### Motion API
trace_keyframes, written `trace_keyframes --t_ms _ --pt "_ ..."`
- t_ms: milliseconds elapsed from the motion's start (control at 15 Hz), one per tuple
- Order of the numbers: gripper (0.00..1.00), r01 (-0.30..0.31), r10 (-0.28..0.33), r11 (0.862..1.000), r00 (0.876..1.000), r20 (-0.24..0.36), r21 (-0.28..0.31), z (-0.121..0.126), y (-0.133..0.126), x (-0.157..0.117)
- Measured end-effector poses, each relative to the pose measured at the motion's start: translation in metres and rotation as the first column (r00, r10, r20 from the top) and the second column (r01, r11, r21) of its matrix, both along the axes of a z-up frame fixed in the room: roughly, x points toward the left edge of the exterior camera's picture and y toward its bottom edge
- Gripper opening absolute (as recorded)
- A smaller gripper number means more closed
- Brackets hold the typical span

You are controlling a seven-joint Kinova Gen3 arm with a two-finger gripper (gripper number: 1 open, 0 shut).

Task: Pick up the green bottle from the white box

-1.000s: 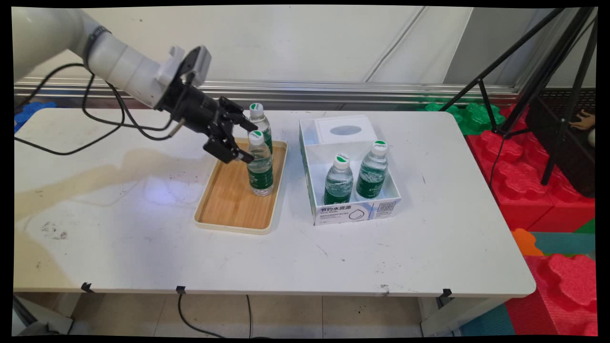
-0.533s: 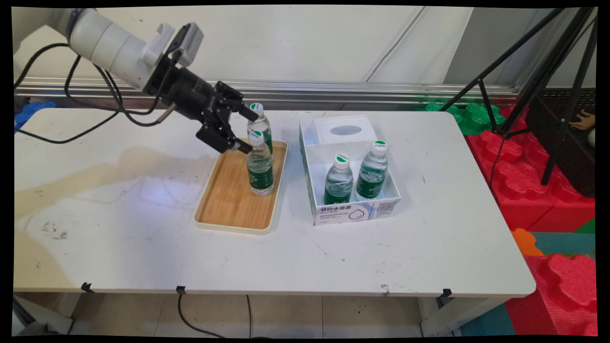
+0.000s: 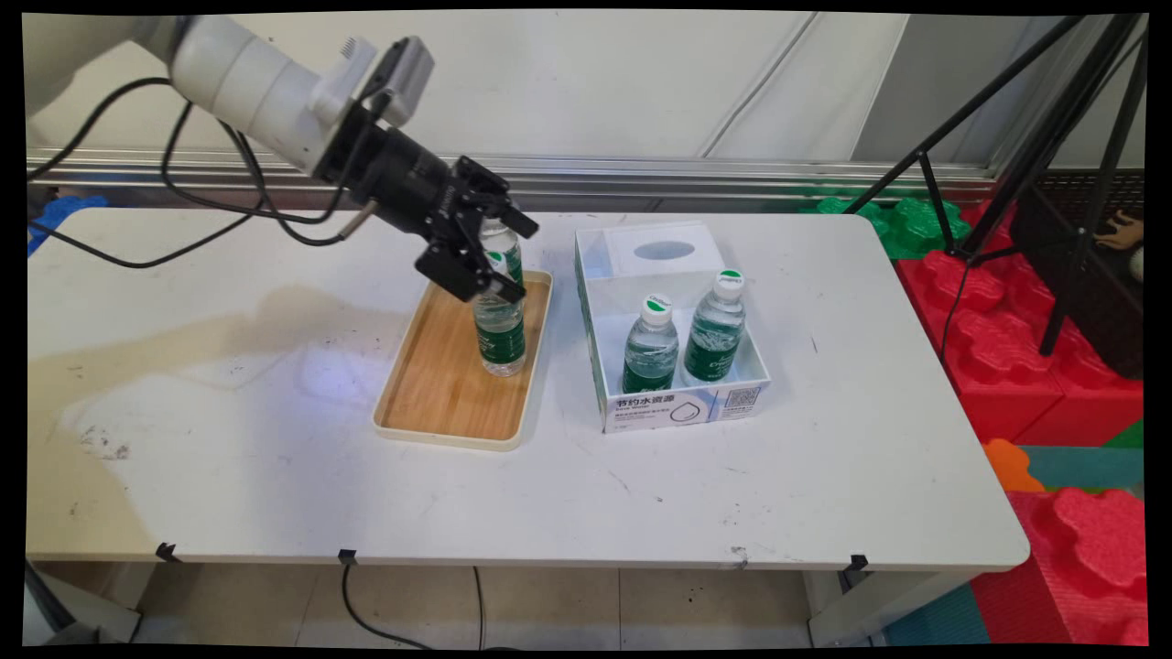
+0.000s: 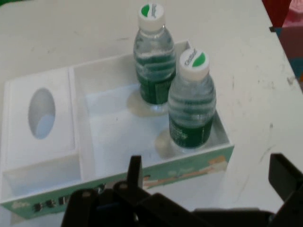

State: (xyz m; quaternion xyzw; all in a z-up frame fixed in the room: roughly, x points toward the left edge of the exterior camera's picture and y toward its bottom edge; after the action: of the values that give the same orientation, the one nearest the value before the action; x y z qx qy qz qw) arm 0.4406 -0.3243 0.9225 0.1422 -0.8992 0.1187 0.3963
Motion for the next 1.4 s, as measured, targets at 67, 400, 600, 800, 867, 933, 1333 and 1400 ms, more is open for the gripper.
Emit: trace_keyframes --t_ms 67,400,600,800,867,933,1333,1400 --pt "1.00 0.004 -0.004 1.000 1.000 0.000 0.002 -0.003 -0.002 -0.007" --pt "1.00 0.027 -0.028 0.999 1.000 0.010 0.023 -0.026 -0.016 -0.048" --pt "1.00 0.034 -0.035 0.999 0.999 0.021 0.032 -0.040 -0.024 -0.067" --pt "1.00 0.031 -0.032 0.999 0.999 0.030 0.043 -0.056 -0.033 -0.089" --pt "1.00 0.030 -0.031 0.999 0.999 0.031 0.045 -0.059 -0.035 -0.094" --pt "1.00 0.029 -0.030 0.998 0.999 0.034 0.049 -0.063 -0.038 -0.100" --pt "1.00 0.019 -0.023 0.998 0.999 0.050 0.067 -0.088 -0.052 -0.127" --pt "1.00 0.018 -0.021 0.997 0.998 0.053 0.069 -0.092 -0.054 -0.131"
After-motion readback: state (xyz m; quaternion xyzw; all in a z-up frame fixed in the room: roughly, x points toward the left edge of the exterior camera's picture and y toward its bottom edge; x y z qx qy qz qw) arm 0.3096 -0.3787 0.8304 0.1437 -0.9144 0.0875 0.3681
